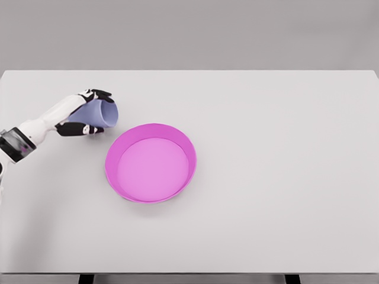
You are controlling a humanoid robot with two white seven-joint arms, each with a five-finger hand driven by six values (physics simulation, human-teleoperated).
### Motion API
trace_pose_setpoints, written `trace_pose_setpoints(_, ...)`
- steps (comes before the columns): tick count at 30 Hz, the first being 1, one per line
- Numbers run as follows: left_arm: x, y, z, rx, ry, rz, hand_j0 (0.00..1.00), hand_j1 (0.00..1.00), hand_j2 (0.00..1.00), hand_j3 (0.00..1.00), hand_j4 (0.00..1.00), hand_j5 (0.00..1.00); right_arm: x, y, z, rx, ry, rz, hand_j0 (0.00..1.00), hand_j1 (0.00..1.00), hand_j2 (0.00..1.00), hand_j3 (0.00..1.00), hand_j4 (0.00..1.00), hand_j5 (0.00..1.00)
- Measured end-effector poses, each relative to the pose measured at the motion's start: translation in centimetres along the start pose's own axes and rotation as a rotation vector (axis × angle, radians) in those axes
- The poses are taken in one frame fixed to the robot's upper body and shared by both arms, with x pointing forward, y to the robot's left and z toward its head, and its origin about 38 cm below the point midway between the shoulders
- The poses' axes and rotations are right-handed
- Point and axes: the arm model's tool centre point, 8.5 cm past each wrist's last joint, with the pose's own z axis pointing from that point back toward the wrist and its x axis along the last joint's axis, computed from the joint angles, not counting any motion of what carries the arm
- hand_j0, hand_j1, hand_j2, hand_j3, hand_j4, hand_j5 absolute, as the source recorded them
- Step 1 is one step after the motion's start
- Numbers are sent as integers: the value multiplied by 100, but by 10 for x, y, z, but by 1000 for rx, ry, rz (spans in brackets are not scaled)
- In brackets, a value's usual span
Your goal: Flip the cup with left arm and place it on the plate
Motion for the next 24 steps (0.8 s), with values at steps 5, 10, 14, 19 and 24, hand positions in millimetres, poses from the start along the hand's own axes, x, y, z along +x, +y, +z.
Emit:
trace_pose_setpoints(5, 9, -1, -3, 9, -80, 121, 70, 70, 70, 70, 70, 70, 0, 0, 0, 0, 0, 0, 100, 100, 100, 100, 100, 100)
trace_pose_setpoints(10, 26, -2, -13, 47, -181, 212, 64, 64, 64, 64, 64, 64, 0, 0, 0, 0, 0, 0, 100, 100, 100, 100, 100, 100)
trace_pose_setpoints(14, 31, -1, -12, 73, -213, 251, 66, 66, 66, 66, 66, 66, 0, 0, 0, 0, 0, 0, 100, 100, 100, 100, 100, 100)
trace_pose_setpoints(19, 39, -2, -11, 93, -255, 282, 67, 67, 67, 67, 67, 67, 0, 0, 0, 0, 0, 0, 100, 100, 100, 100, 100, 100)
trace_pose_setpoints(24, 49, -12, -8, 99, -301, 337, 67, 67, 67, 67, 67, 67, 0, 0, 0, 0, 0, 0, 100, 100, 100, 100, 100, 100)
